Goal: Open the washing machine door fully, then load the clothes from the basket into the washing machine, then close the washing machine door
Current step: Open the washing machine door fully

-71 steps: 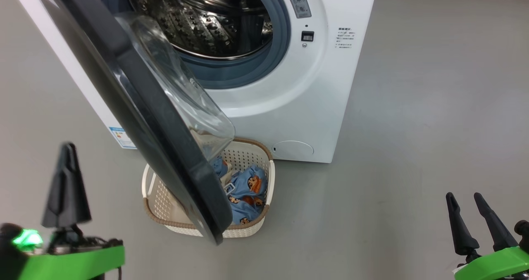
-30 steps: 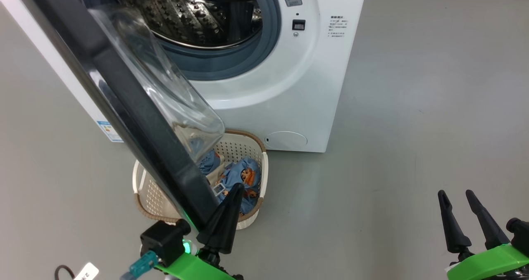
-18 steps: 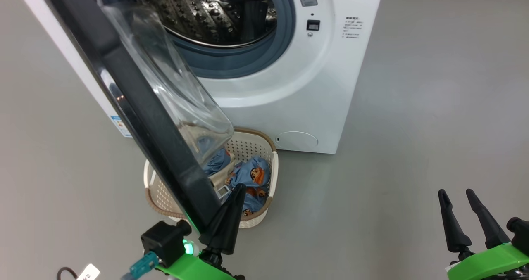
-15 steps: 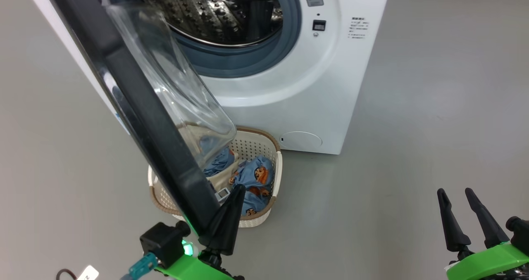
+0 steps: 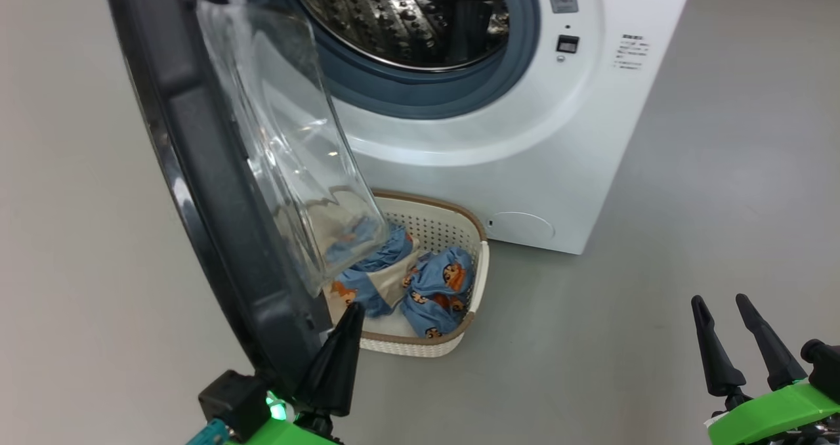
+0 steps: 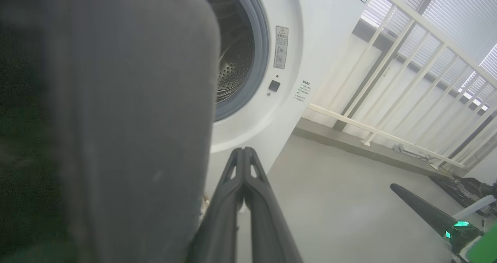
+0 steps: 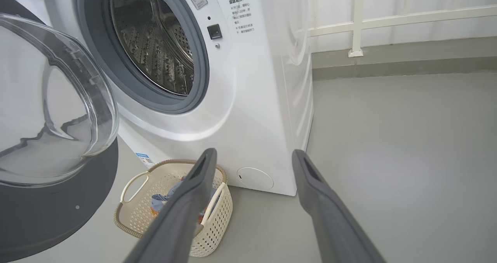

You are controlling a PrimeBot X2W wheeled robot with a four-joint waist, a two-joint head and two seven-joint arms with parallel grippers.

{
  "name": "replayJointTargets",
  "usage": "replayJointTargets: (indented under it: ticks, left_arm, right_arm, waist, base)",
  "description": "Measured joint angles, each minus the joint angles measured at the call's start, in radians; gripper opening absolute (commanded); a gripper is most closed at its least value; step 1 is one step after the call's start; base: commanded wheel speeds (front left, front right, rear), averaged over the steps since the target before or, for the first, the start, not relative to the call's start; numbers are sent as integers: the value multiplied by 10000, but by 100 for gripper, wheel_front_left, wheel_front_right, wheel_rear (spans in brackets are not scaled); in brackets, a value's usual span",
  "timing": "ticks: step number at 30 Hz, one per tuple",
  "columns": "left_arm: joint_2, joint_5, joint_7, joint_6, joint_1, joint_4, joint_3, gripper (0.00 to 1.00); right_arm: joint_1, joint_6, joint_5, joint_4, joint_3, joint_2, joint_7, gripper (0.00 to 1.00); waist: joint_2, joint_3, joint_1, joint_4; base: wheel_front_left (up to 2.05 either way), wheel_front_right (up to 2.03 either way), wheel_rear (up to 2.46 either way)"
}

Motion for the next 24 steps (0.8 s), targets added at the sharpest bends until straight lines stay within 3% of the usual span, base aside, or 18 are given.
replayJointTargets:
  ticks: [11, 24]
  left_arm:
    - [33, 123, 0, 453, 304, -109, 669, 0]
    - [63, 522, -2, 834, 429, 25, 2445, 0]
  right_arm:
    - [1, 0, 12, 2, 113, -86, 0, 100]
    - [-1, 0, 12, -15, 178, -104, 0, 100]
  waist:
    - [0, 12, 0, 804]
    - [1, 99, 0, 1296]
  base:
    - [0, 0, 0]
    - [0, 0, 0]
